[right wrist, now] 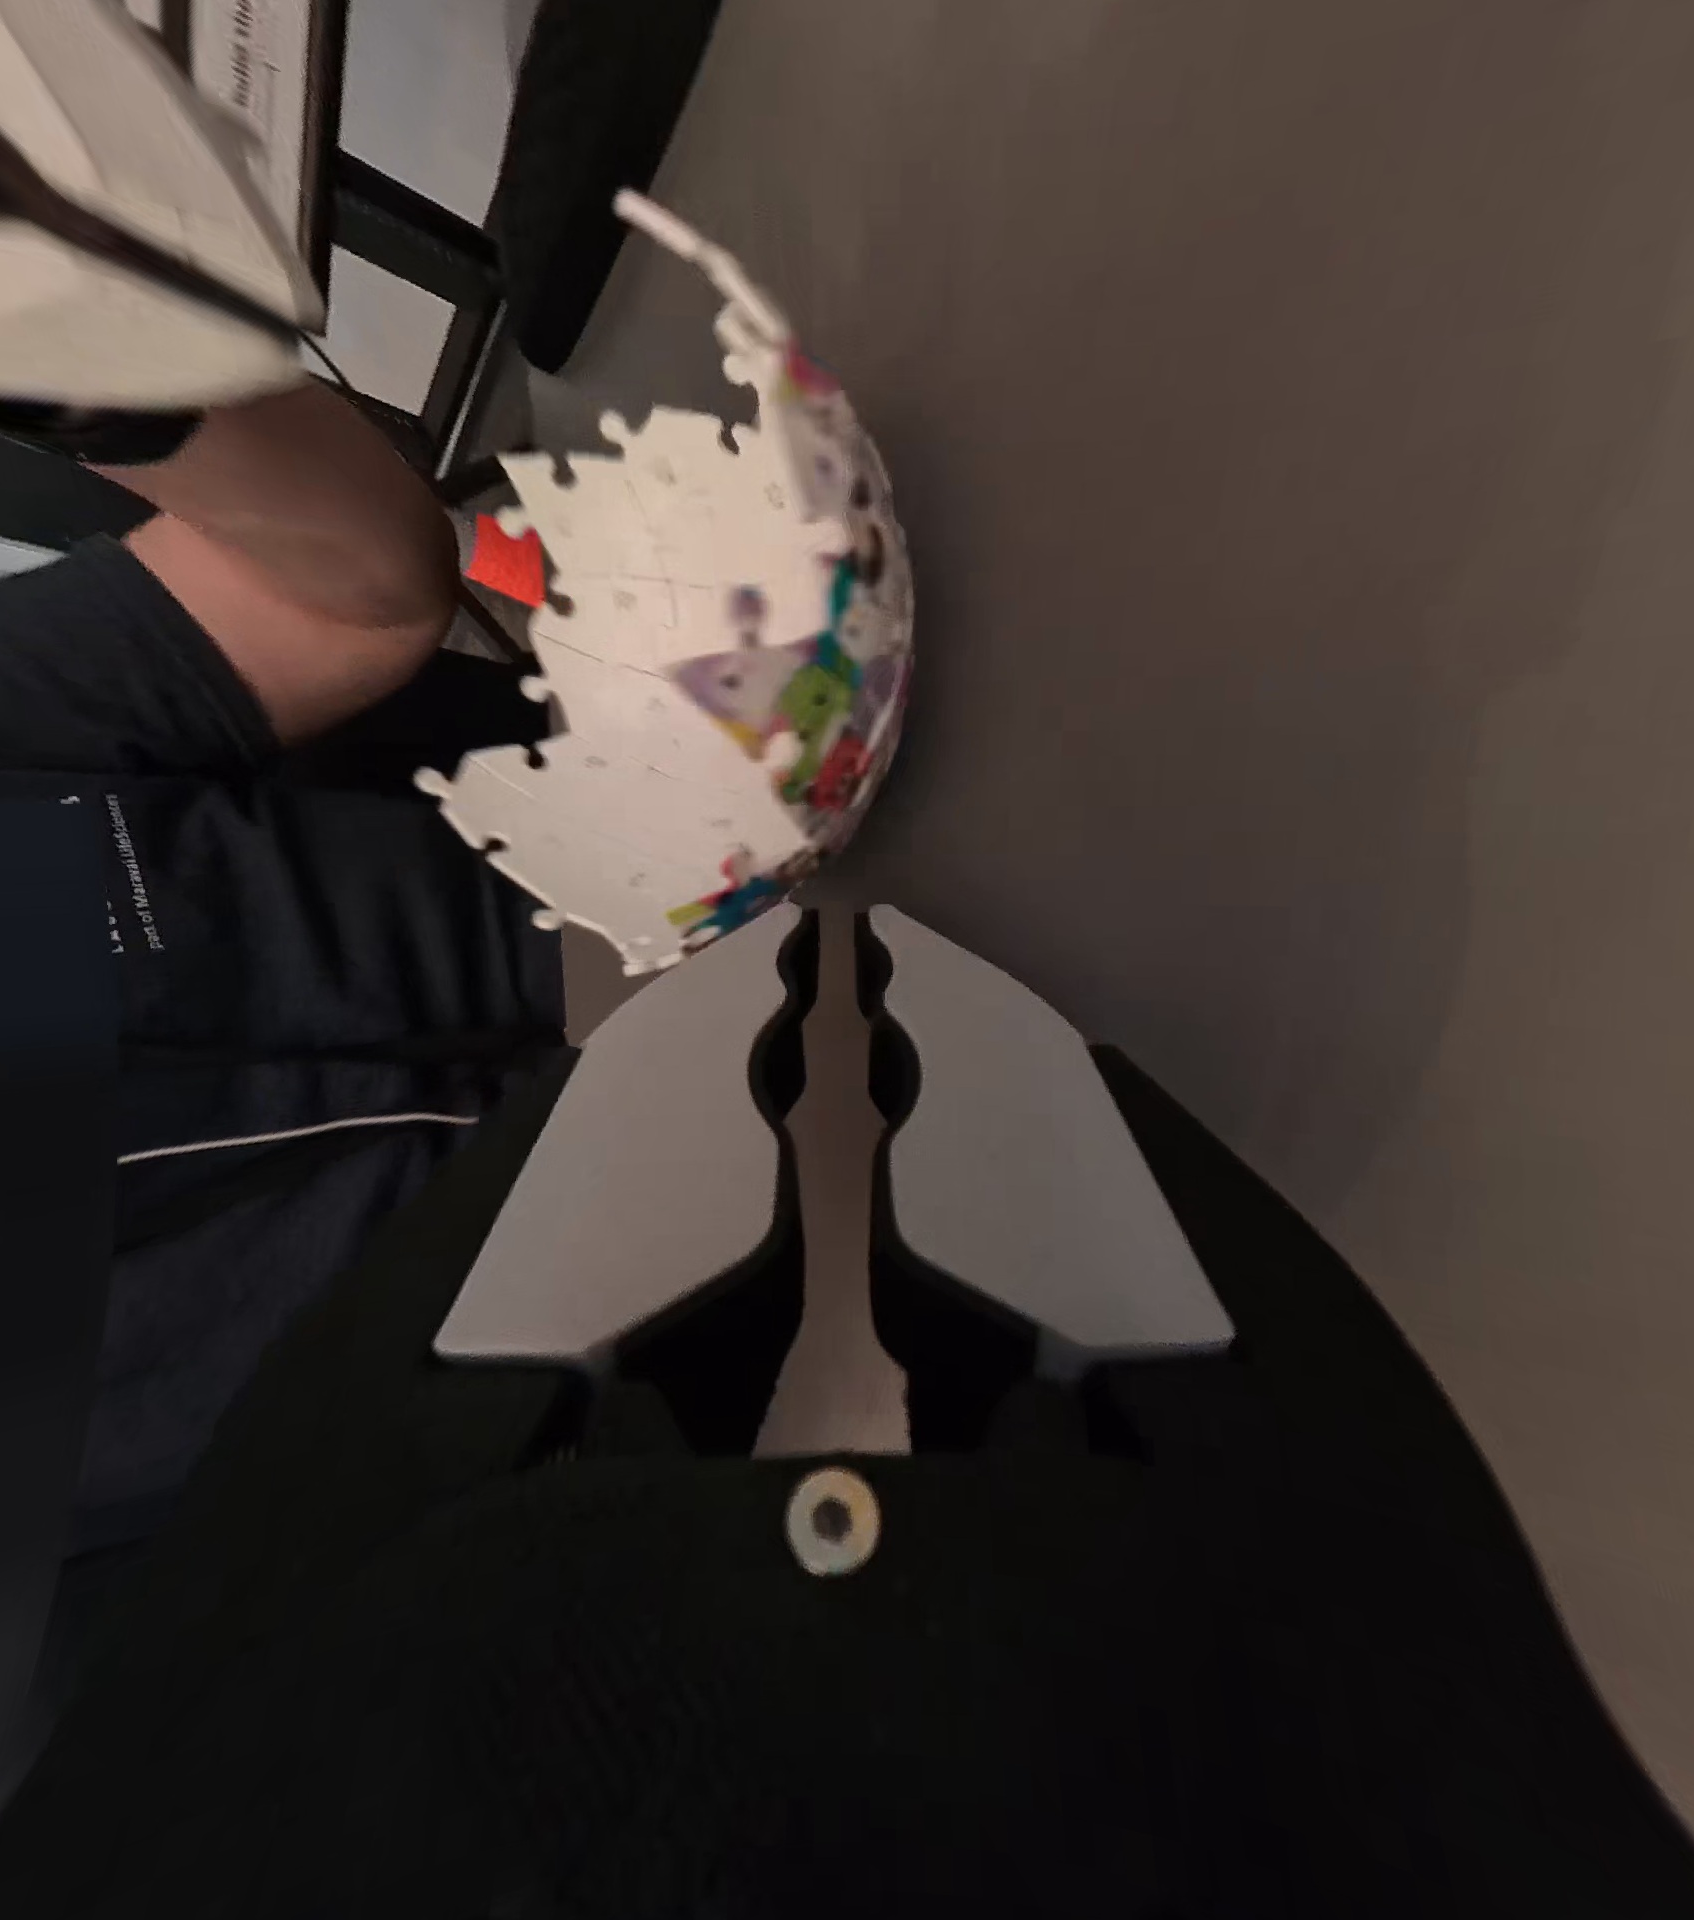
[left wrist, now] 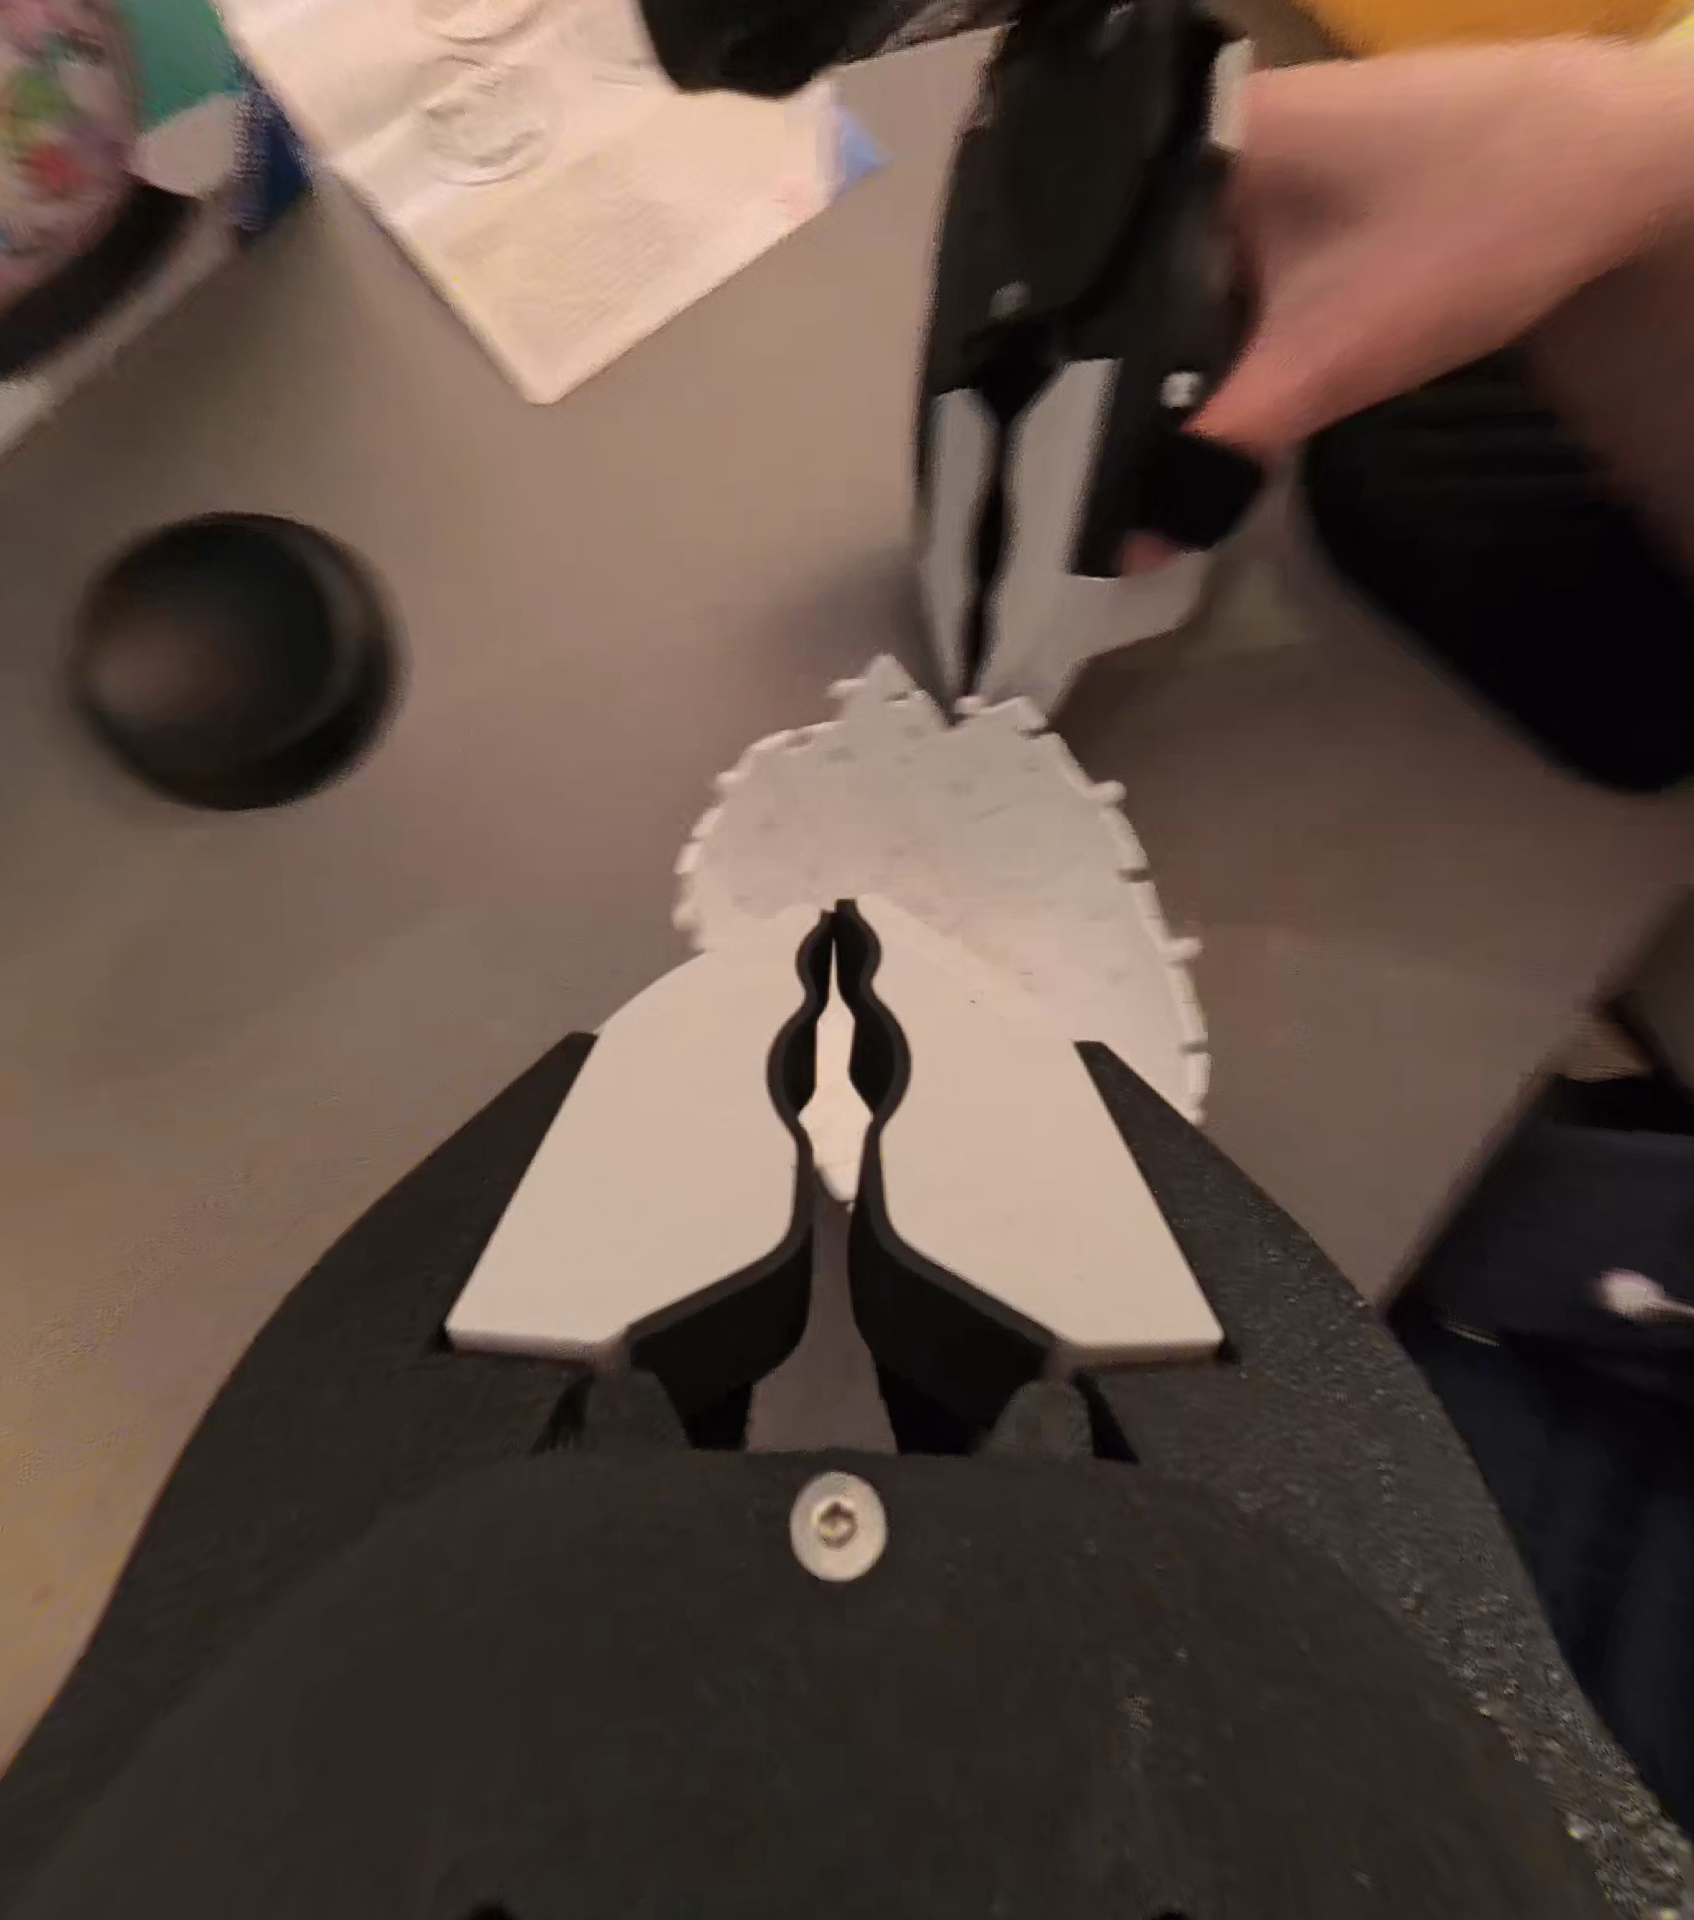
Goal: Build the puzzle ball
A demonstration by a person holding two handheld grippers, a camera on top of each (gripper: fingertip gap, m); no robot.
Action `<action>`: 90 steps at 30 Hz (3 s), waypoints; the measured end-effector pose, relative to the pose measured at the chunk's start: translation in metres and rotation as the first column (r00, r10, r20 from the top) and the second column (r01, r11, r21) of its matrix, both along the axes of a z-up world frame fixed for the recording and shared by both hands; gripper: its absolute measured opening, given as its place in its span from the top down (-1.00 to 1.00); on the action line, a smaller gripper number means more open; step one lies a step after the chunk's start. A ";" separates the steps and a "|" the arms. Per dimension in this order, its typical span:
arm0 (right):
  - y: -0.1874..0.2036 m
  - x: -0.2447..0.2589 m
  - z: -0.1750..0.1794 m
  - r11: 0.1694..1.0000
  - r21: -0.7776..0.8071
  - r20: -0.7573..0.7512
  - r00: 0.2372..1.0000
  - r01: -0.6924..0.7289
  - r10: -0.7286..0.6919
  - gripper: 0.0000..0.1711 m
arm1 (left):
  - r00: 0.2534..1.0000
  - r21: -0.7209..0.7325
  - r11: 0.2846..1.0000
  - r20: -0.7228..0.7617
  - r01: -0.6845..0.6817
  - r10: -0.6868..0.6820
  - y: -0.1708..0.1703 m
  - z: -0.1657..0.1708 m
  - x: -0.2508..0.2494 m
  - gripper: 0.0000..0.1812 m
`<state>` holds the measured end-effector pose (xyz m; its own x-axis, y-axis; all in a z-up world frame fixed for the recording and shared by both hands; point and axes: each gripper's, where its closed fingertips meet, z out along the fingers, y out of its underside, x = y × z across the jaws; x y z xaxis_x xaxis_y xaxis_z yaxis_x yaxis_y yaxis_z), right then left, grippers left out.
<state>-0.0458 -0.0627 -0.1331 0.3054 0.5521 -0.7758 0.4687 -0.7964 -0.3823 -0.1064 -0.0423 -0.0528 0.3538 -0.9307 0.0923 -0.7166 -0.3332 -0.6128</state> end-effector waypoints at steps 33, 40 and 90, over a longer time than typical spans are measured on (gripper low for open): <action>-0.014 -0.007 -0.008 0.999 0.032 0.015 0.999 -0.036 0.036 0.90 | 0.989 -0.471 0.876 -0.040 0.108 -0.144 0.027 -0.072 -0.006 0.46; -0.014 -0.009 -0.010 0.998 0.042 0.021 0.999 -0.048 0.047 0.90 | 0.939 -0.475 0.838 -0.065 0.269 -0.339 0.023 -0.076 0.013 0.38; 0.000 -0.001 -0.013 0.998 0.061 0.009 1.000 0.011 -0.012 0.90 | 0.640 -0.549 0.633 -0.214 0.546 -0.738 0.004 -0.082 0.011 0.96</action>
